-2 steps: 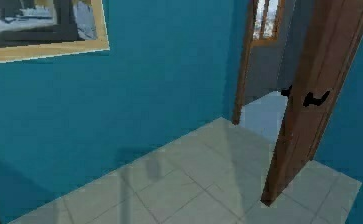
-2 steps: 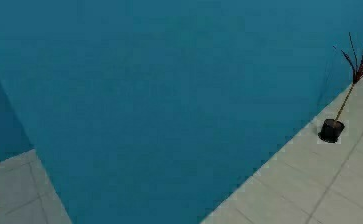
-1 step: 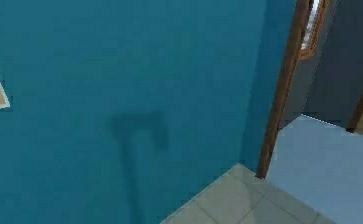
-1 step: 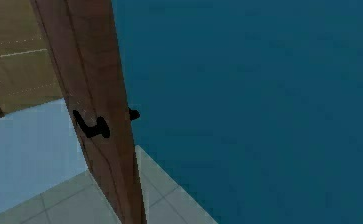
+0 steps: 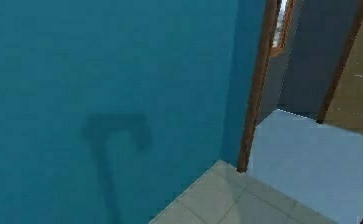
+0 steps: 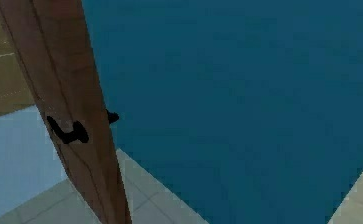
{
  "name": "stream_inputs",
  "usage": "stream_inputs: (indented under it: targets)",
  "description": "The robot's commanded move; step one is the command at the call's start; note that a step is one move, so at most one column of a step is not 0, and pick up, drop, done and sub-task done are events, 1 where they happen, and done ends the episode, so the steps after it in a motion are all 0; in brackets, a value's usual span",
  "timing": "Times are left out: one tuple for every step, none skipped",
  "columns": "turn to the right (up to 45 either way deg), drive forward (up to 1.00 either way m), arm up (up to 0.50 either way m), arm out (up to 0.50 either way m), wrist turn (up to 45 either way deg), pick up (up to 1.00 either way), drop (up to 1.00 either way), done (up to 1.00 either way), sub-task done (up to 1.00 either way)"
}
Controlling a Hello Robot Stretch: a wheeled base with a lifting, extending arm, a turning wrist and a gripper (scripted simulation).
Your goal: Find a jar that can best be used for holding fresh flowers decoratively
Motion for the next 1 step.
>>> stream_inputs:
  targets:
    - [0.0,0.50,0.00,0.00,0.0,0.00,0.00,0.00,0.00]
